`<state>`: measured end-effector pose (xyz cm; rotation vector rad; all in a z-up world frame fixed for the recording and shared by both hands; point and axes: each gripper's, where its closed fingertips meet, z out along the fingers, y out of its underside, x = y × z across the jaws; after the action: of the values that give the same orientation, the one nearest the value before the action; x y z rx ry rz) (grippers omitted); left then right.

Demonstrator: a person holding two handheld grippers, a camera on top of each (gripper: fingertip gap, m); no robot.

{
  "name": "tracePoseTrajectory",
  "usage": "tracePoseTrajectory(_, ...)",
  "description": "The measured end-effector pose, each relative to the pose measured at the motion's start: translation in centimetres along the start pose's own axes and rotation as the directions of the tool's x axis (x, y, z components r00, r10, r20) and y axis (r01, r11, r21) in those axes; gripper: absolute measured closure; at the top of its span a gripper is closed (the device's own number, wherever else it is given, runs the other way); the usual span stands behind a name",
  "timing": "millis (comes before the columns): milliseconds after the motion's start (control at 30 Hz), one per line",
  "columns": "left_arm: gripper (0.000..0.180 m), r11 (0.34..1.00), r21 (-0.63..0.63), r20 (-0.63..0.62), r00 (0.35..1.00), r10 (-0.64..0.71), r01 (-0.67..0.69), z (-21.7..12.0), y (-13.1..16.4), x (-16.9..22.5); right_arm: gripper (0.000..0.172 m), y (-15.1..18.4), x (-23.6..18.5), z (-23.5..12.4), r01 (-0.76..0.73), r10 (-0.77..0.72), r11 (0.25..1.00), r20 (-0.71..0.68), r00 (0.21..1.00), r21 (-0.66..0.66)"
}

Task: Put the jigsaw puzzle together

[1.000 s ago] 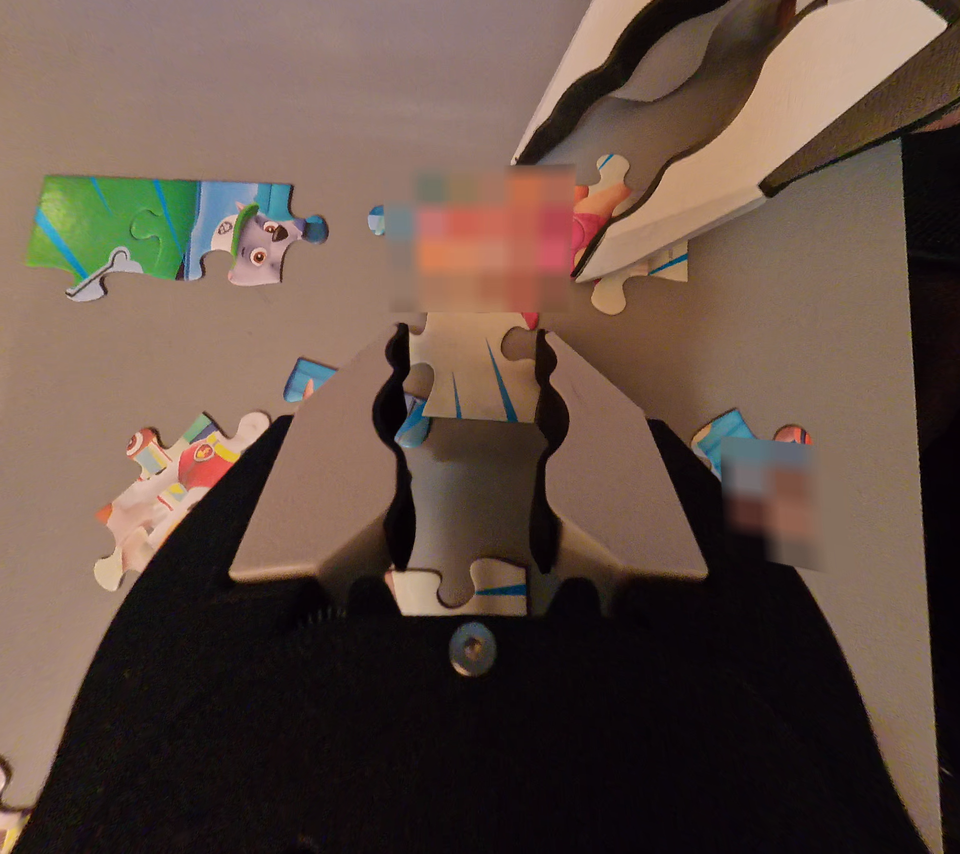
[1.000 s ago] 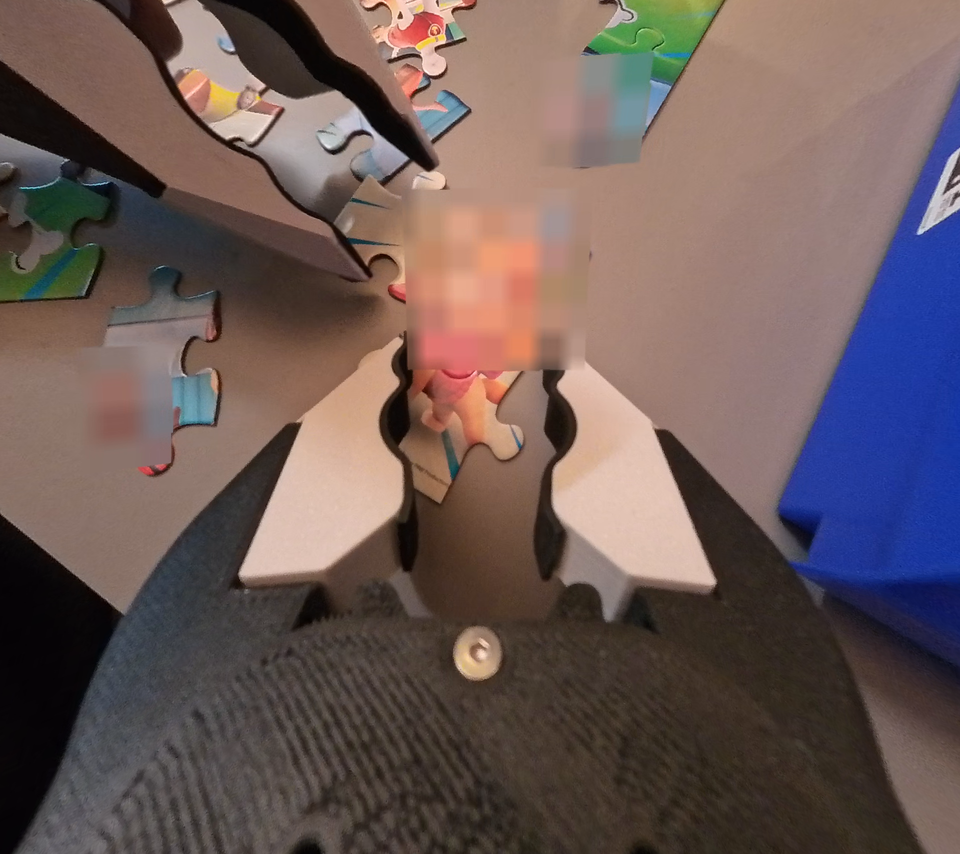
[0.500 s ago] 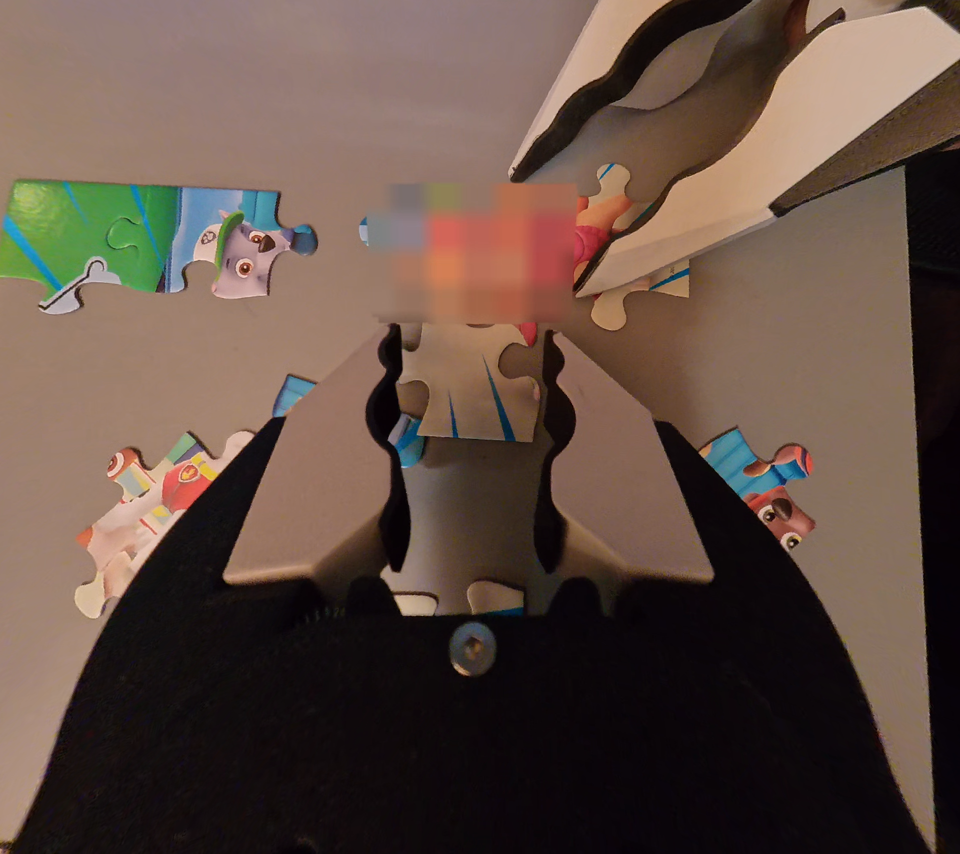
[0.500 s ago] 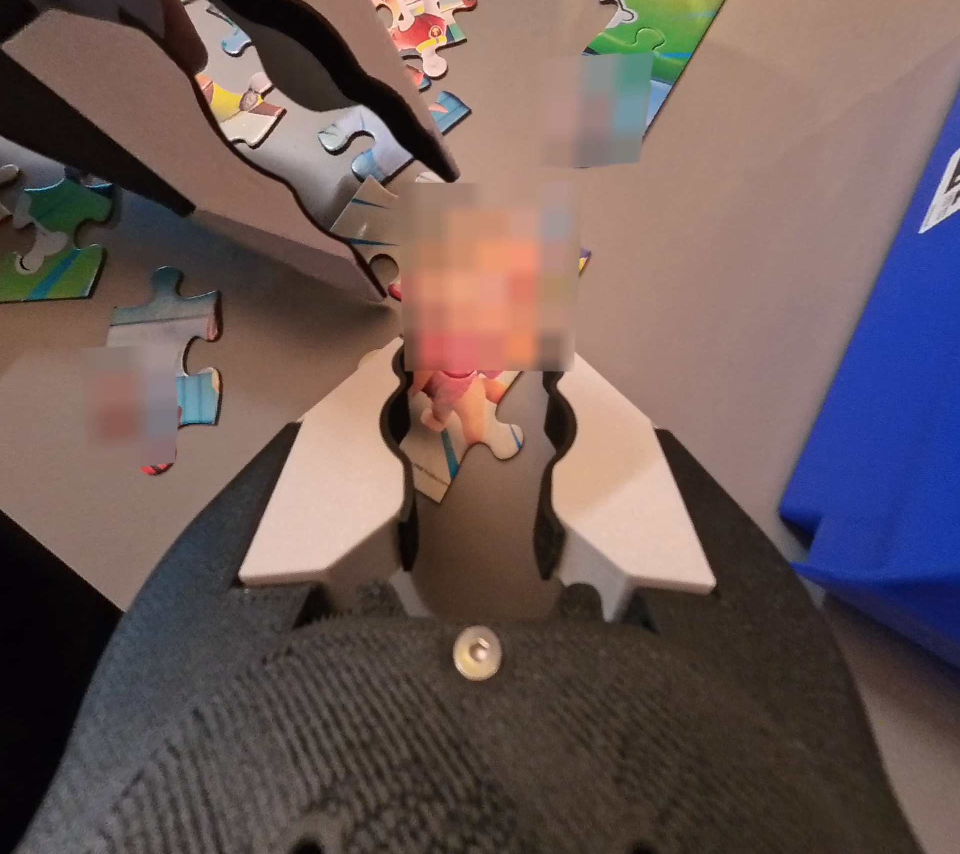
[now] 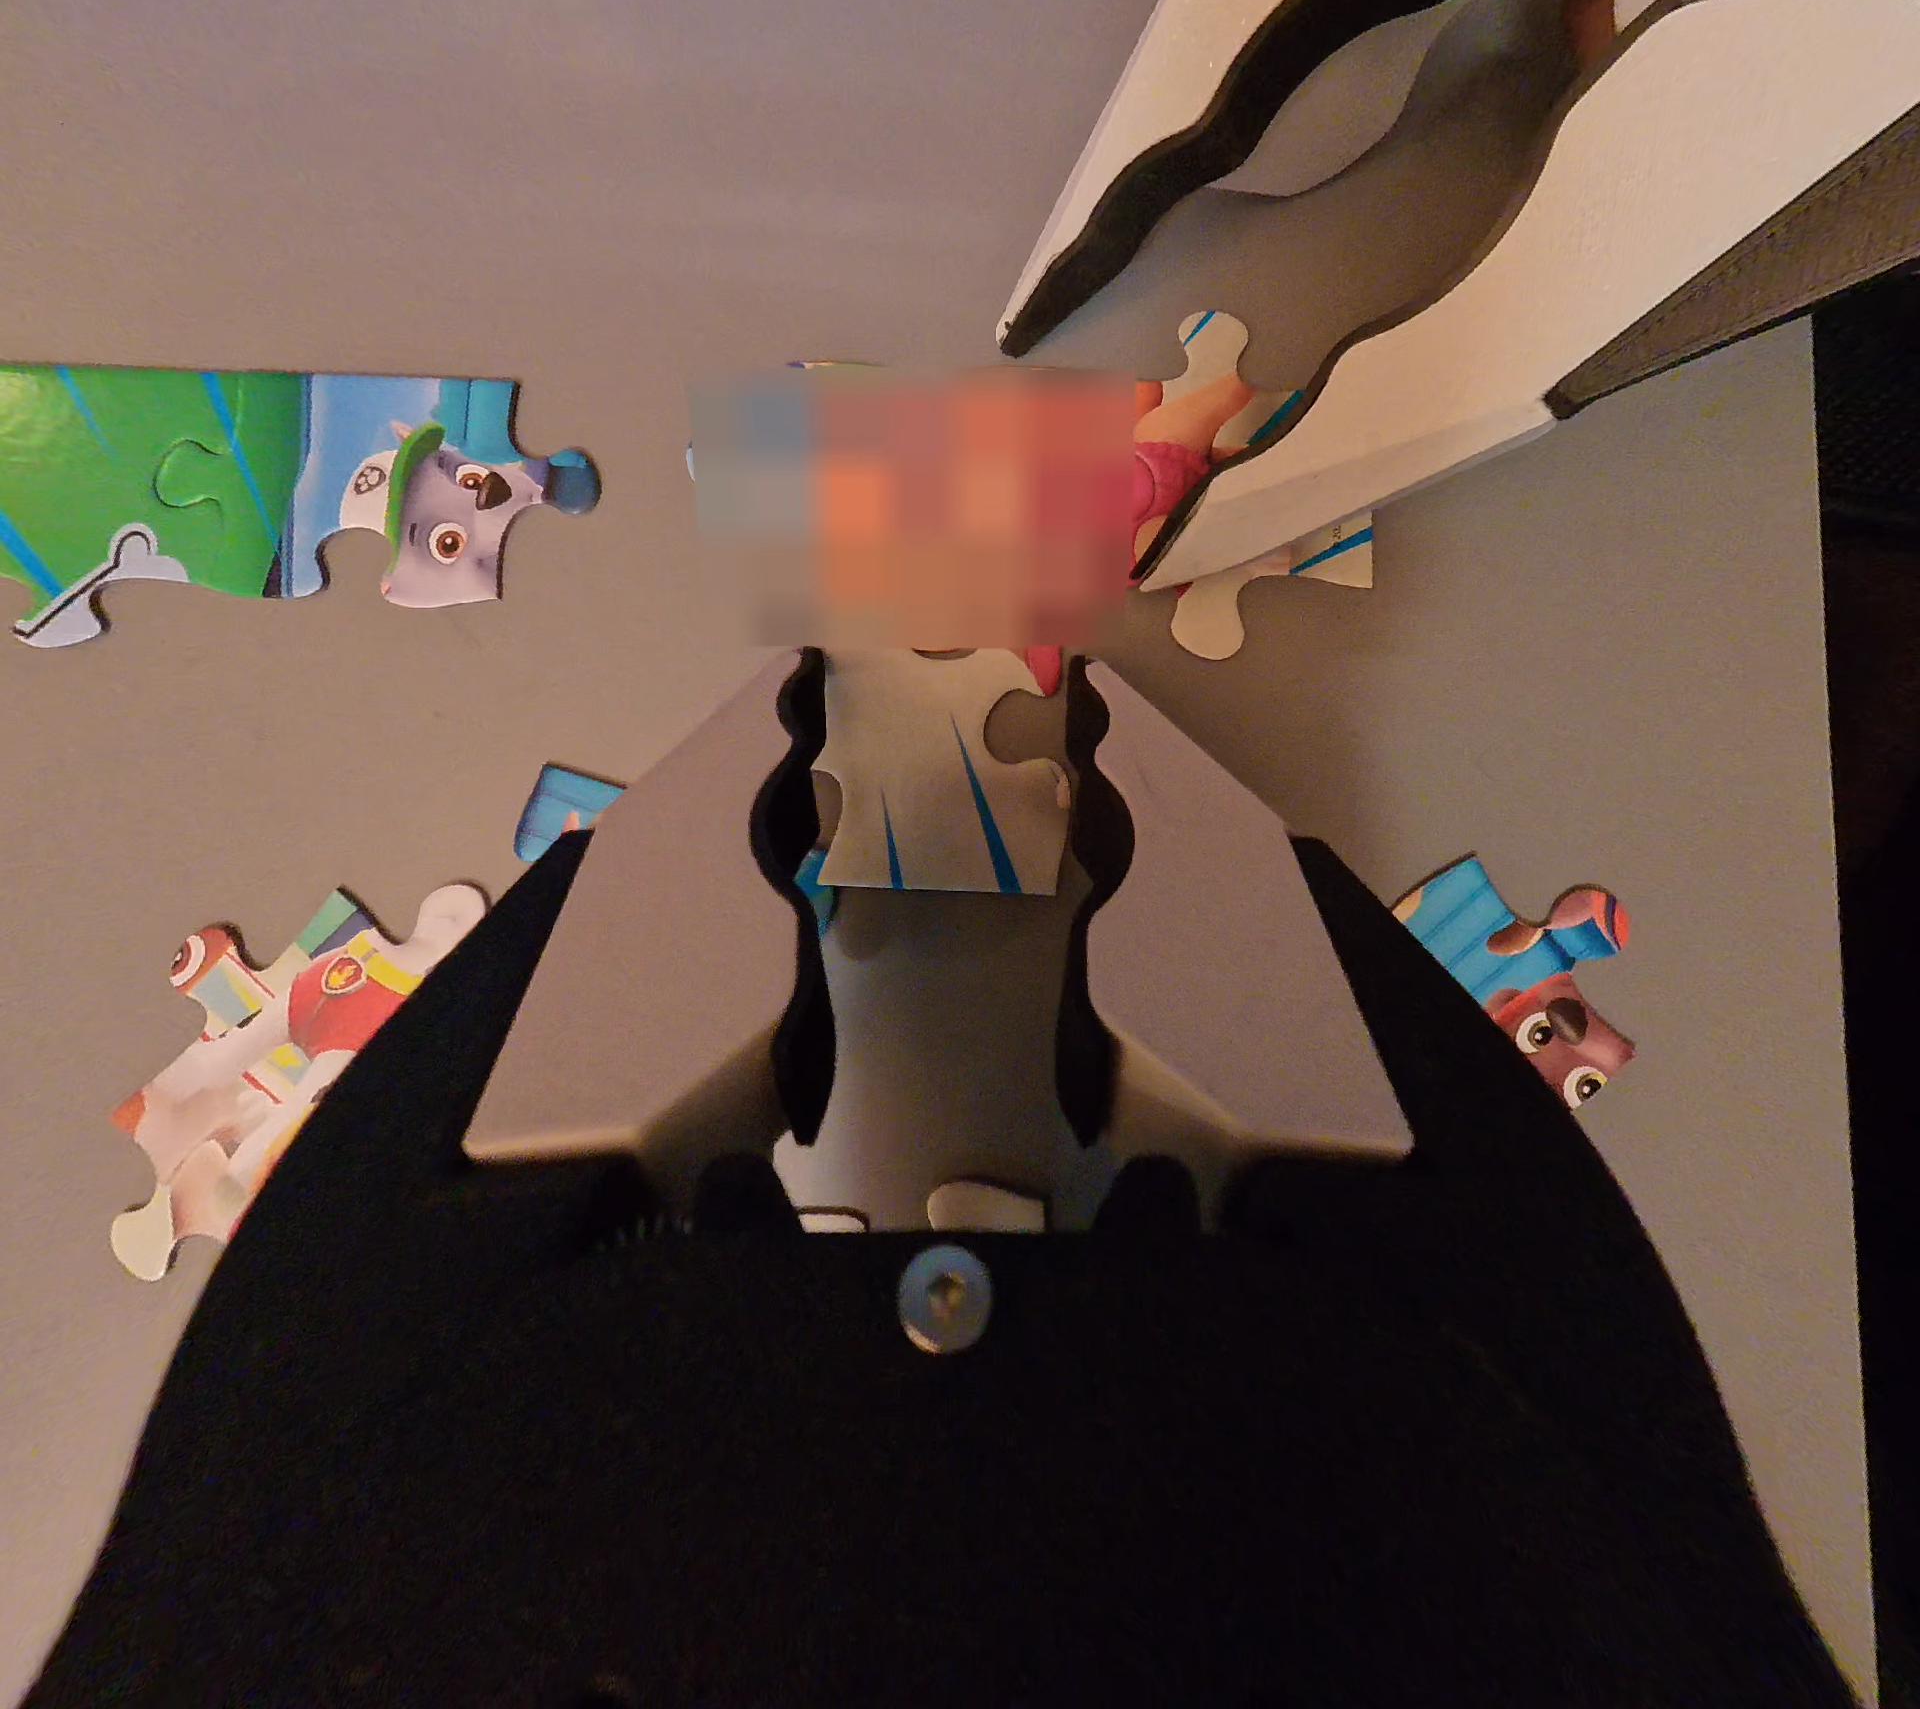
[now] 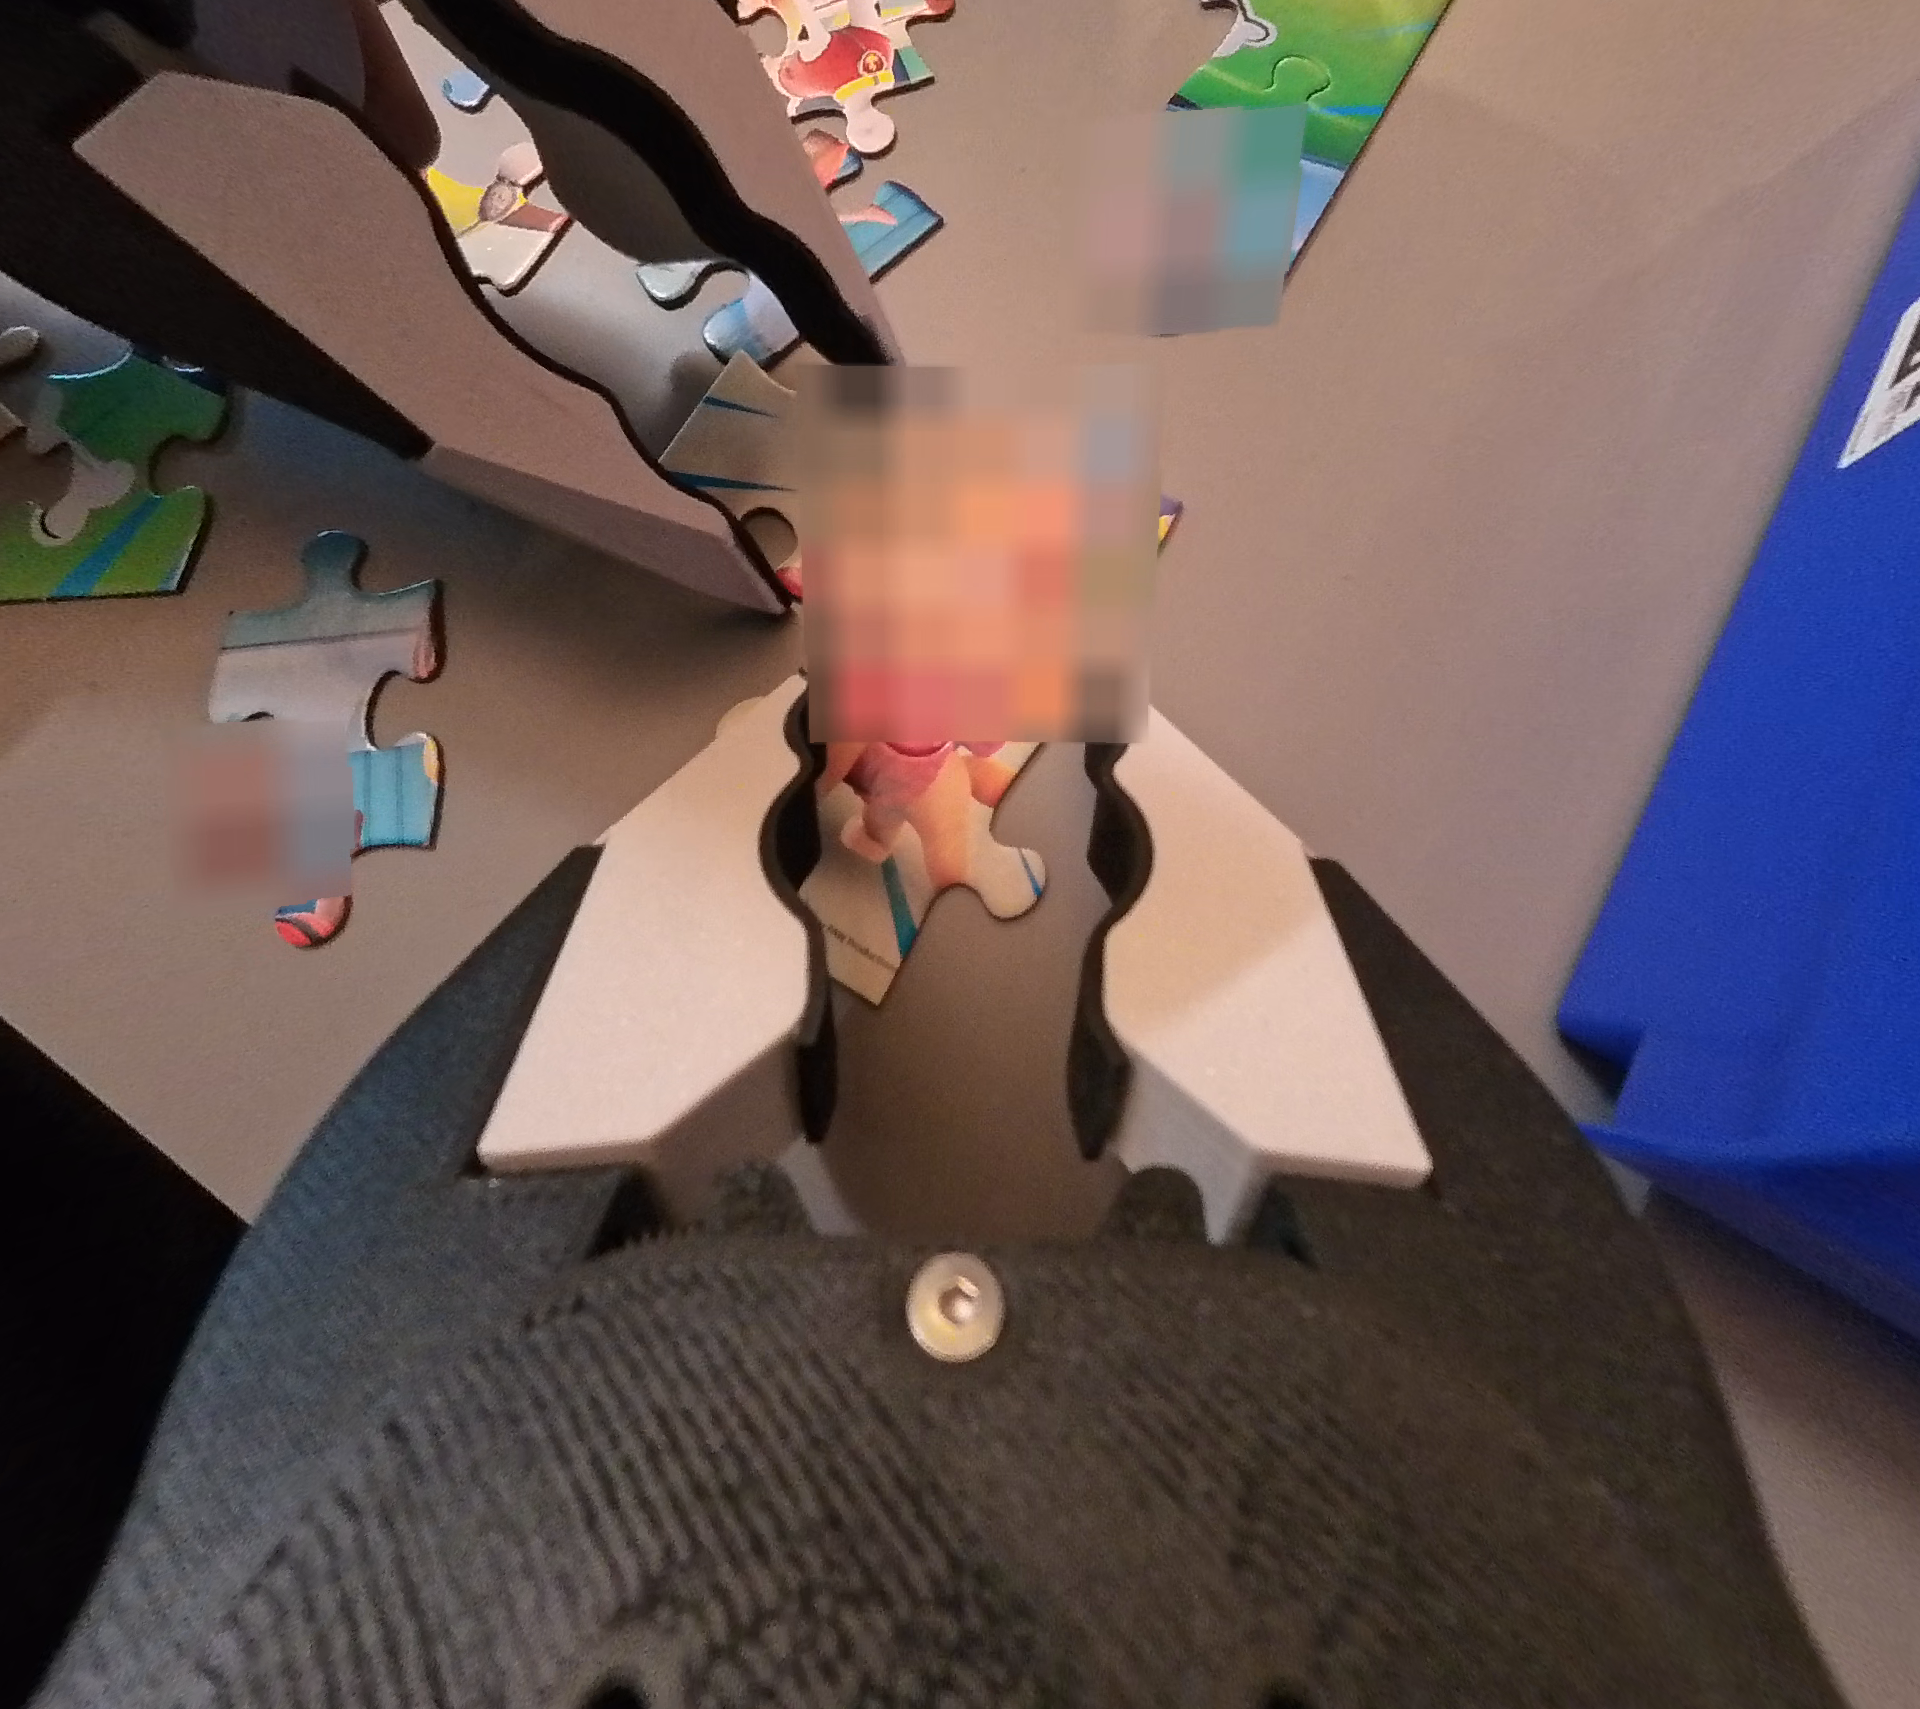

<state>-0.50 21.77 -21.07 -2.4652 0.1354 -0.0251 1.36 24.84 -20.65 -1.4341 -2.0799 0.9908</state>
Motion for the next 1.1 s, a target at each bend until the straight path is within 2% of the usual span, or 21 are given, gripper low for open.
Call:
tracePoseTrajectory(433,0.138,1.0,0.003,0.004,1.0,-0.014,0.014,-0.3,-0.1,-0.2,0.124,0.1,0.0,-0.1,-0.004,0.004,1.0,0.008,1.0,0.001)
tracePoseTrajectory(700,0.138,0.999,0.038,-0.006,1.0,-0.028,0.028,-0.6,-1.7,-0.5,0.125,0.1,0.0,-0.2,-0.008,0.008,1.0,0.012,1.0,0.002)
tracePoseTrajectory(800,0.143,0.998,0.054,-0.002,1.0,-0.028,0.028,-0.6,-2.3,-0.7,0.125,0.1,0.1,-0.2,-0.009,0.009,1.0,0.013,1.0,0.002)
tracePoseTrajectory(900,0.139,0.998,0.057,-0.008,0.999,-0.037,0.037,-0.6,-2.2,-0.6,0.125,0.1,0.1,-0.2,-0.011,0.011,1.0,0.015,1.0,0.003)
tracePoseTrajectory(1100,0.137,0.989,0.11,0.02,0.994,-0.104,0.101,-3.0,-2.1,-2.3,0.125,0.1,0.1,-0.2,-0.016,0.016,1.0,0.018,1.0,0.004)
